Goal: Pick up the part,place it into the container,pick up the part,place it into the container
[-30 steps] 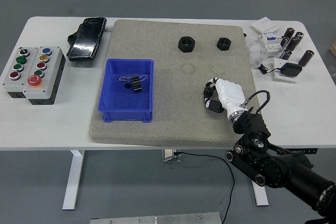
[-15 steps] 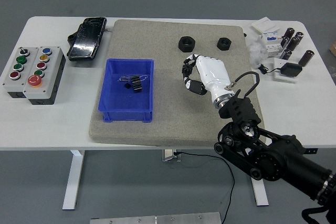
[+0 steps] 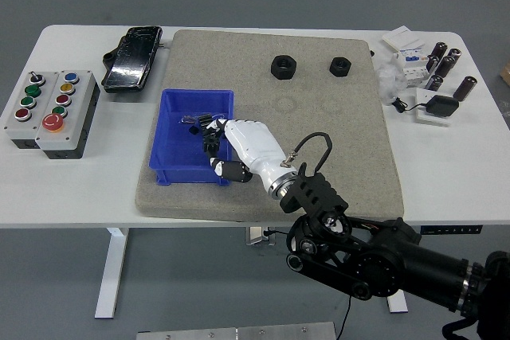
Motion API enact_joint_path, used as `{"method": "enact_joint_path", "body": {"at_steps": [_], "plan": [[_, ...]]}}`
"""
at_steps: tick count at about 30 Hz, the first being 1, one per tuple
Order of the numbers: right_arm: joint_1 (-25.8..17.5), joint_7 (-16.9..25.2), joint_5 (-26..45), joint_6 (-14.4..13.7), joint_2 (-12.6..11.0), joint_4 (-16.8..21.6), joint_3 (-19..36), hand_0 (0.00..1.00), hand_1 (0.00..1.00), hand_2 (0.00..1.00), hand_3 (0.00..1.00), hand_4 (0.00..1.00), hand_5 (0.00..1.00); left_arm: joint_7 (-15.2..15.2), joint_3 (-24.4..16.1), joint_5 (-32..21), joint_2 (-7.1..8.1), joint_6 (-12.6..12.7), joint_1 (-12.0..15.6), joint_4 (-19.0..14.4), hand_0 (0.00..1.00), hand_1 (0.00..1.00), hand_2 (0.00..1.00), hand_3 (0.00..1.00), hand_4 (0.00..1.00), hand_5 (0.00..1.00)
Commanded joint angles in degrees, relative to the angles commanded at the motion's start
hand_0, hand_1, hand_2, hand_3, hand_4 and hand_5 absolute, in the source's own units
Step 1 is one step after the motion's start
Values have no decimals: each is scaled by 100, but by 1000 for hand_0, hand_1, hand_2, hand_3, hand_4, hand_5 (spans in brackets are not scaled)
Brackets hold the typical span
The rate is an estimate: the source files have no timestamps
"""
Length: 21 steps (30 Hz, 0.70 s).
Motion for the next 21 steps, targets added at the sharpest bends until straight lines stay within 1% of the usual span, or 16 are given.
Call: {"method": "enact_joint_path", "body": {"at_steps": [4,5,8,10,11,21], "plan": [[-11,66,92,23,22,-30,-22,713,781,810,718,511,230,2,-3,2,5,2,-4,0,667,634,550,600,693,359],[-17,76,99,23,26,-32,-19,719,789,818,726,535,236,0,-2,-1,7,3,-6,0,667,634,550,600,694,359],[-32,82,71,27,29,-26,19,719,789,818,726,535,236,-2,-4,0,10,4,-10,0,667,634,550,600,694,359],[-43,82,43,31,28,-9,80,719,789,818,726,535,236,-3,-4,1,10,3,-11,0,667,634,550,600,694,359],[-47,83,31,32,26,-1,110,722,792,816,726,557,236,-3,-6,4,10,2,-11,0,668,634,550,600,694,358],[-108,67,-98,23,-24,18,534,718,793,816,727,572,236,-1,-21,29,15,-5,-5,0,668,634,550,600,693,356]]}}
